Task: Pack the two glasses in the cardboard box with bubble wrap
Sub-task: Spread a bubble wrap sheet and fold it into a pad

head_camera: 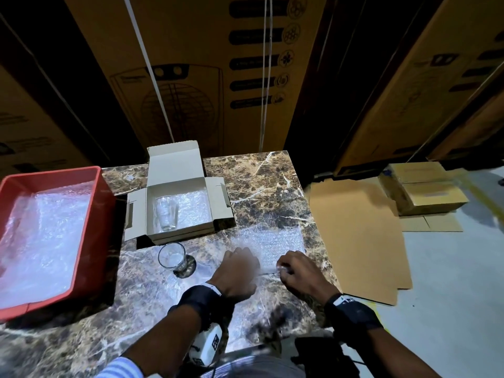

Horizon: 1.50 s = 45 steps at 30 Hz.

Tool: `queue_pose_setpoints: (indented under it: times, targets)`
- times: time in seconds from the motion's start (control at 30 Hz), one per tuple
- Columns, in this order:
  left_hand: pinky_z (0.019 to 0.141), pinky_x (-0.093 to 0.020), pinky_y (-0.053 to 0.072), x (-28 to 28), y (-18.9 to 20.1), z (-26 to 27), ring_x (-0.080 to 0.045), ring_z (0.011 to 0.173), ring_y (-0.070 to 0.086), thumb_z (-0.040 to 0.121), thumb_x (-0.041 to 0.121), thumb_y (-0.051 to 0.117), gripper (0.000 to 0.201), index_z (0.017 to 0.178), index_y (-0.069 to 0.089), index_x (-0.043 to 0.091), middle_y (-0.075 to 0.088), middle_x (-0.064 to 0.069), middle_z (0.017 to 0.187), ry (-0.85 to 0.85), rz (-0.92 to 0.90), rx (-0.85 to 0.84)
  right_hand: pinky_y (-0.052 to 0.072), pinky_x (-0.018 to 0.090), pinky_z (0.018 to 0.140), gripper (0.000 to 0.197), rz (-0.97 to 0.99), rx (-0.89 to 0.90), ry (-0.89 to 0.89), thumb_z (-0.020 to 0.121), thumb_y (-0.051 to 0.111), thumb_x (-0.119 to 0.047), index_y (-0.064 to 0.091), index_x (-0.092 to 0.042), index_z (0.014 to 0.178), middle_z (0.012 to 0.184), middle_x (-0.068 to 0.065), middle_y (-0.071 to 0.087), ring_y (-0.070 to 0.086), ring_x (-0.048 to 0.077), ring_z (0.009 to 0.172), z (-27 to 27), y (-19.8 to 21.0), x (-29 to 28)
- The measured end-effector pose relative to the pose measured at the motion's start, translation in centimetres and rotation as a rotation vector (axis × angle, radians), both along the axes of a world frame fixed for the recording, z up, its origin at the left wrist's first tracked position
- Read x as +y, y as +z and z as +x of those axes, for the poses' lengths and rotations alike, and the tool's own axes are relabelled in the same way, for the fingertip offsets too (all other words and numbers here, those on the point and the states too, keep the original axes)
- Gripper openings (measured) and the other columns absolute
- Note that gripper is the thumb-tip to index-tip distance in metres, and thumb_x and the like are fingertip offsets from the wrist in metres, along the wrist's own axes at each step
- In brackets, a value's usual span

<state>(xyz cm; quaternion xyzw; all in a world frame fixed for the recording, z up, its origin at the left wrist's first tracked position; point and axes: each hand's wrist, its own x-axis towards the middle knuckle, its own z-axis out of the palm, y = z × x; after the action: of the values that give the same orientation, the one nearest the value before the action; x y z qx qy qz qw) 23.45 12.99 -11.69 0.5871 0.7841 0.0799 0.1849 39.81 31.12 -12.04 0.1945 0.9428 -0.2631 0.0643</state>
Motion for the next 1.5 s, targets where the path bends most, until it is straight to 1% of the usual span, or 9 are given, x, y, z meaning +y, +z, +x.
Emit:
queue_pose_setpoints:
  times: [0.27, 0.37, 0.47, 0.57, 0.73, 0.9, 1.13, 1.23, 1.5]
  targets:
    - [0.084, -0.039, 0.04, -1.4, 0.5, -0.8, -0.024, 0.092, 0.058, 0.079, 0.029, 0.053, 0.021, 0.094, 0.066, 0.024, 0.064, 0.003, 0.093, 0.085, 0.107, -0.026, 0.043, 0.031, 0.068, 0.023, -0.091, 0.013, 0.037, 0.093, 0.052, -0.045, 0.064, -0.027, 0.101, 0.092, -0.012, 0.059, 0.052, 0.008, 0.081, 1.6, 1.2, -0.7]
    - [0.076, -0.039, 0.048, -2.0, 0.7, -1.1, -0.022, 0.084, 0.059, 0.081, 0.032, 0.053, 0.019, 0.091, 0.064, 0.022, 0.064, 0.003, 0.087, 0.155, 0.159, -0.141, 0.05, 0.031, 0.081, 0.049, -0.113, -0.065, 0.041, 0.078, 0.06, -0.062, 0.062, -0.029, 0.114, 0.103, -0.011, 0.059, 0.054, 0.008, 0.093, 2.7, 0.8, -0.2]
    - [0.07, -0.037, 0.048, -2.4, 1.1, -1.5, -0.016, 0.078, 0.054, 0.084, 0.036, 0.052, 0.013, 0.089, 0.057, 0.025, 0.057, 0.009, 0.085, 0.211, 0.193, -0.212, 0.048, 0.028, 0.095, 0.053, -0.161, -0.059, -0.038, 0.079, 0.071, -0.049, 0.065, -0.022, 0.125, 0.115, -0.01, 0.059, 0.056, 0.012, 0.11, 3.4, 0.4, 0.2]
    - [0.063, -0.032, 0.046, -2.7, 1.3, -2.0, -0.011, 0.071, 0.053, 0.087, 0.031, 0.056, 0.005, 0.089, 0.053, 0.027, 0.057, 0.008, 0.08, 0.242, 0.214, -0.305, 0.046, 0.015, 0.078, 0.027, -0.336, 0.05, -0.249, 0.089, 0.073, -0.018, 0.072, -0.013, 0.115, 0.112, -0.001, 0.068, 0.067, 0.02, 0.1, 3.9, 0.8, 0.2]
    - [0.044, -0.025, 0.04, -2.9, 1.8, -1.5, -0.02, 0.051, 0.054, 0.097, 0.009, 0.053, 0.01, 0.097, 0.054, 0.018, 0.066, -0.011, 0.067, 0.4, 0.289, -0.667, 0.041, 0.022, 0.049, 0.017, -0.794, 0.216, -0.531, 0.092, 0.076, -0.029, 0.071, -0.014, 0.097, 0.08, 0.003, 0.067, 0.055, 0.011, 0.056, 4.1, 0.6, 0.5]
    - [0.059, -0.029, 0.047, -2.5, 0.7, -2.0, -0.021, 0.062, 0.061, 0.101, 0.02, 0.055, 0.026, 0.122, 0.047, 0.033, 0.066, -0.005, 0.07, 0.449, 0.301, -0.667, 0.041, 0.019, 0.056, 0.01, -0.716, 0.282, -0.589, 0.098, 0.068, -0.031, 0.073, -0.022, 0.096, 0.075, -0.01, 0.065, 0.053, -0.003, 0.055, 3.1, -0.7, 1.4]
    - [0.063, -0.037, 0.059, -1.5, -0.2, -3.1, -0.021, 0.062, 0.07, 0.094, 0.022, 0.071, 0.063, 0.141, 0.031, 0.037, 0.066, -0.006, 0.076, 0.495, 0.296, -0.689, 0.042, 0.018, 0.057, 0.016, -0.552, 0.244, -0.619, 0.097, 0.069, -0.02, 0.071, -0.017, 0.081, 0.07, -0.003, 0.063, 0.054, 0.012, 0.065, 1.9, -0.9, 2.2]
    - [0.068, -0.05, 0.062, -1.1, -1.2, -3.8, -0.032, 0.066, 0.068, 0.096, 0.025, 0.07, 0.062, 0.141, 0.031, 0.043, 0.066, -0.017, 0.074, 0.538, 0.288, -0.678, 0.038, 0.016, 0.053, 0.02, -0.494, 0.225, -0.63, 0.097, 0.068, -0.018, 0.069, -0.01, 0.078, 0.066, -0.003, 0.061, 0.051, 0.012, 0.062, 1.6, -1.1, 2.3]
    - [0.067, -0.046, 0.06, -0.3, -1.7, -4.0, -0.021, 0.063, 0.07, 0.091, 0.034, 0.073, 0.068, 0.142, 0.029, 0.045, 0.07, -0.001, 0.071, 0.528, 0.219, -0.561, 0.041, 0.027, 0.059, 0.026, -0.411, 0.23, -0.658, 0.095, 0.066, -0.02, 0.061, -0.008, 0.072, 0.058, -0.008, 0.054, 0.047, 0.009, 0.058, 1.2, -2.0, 2.3]
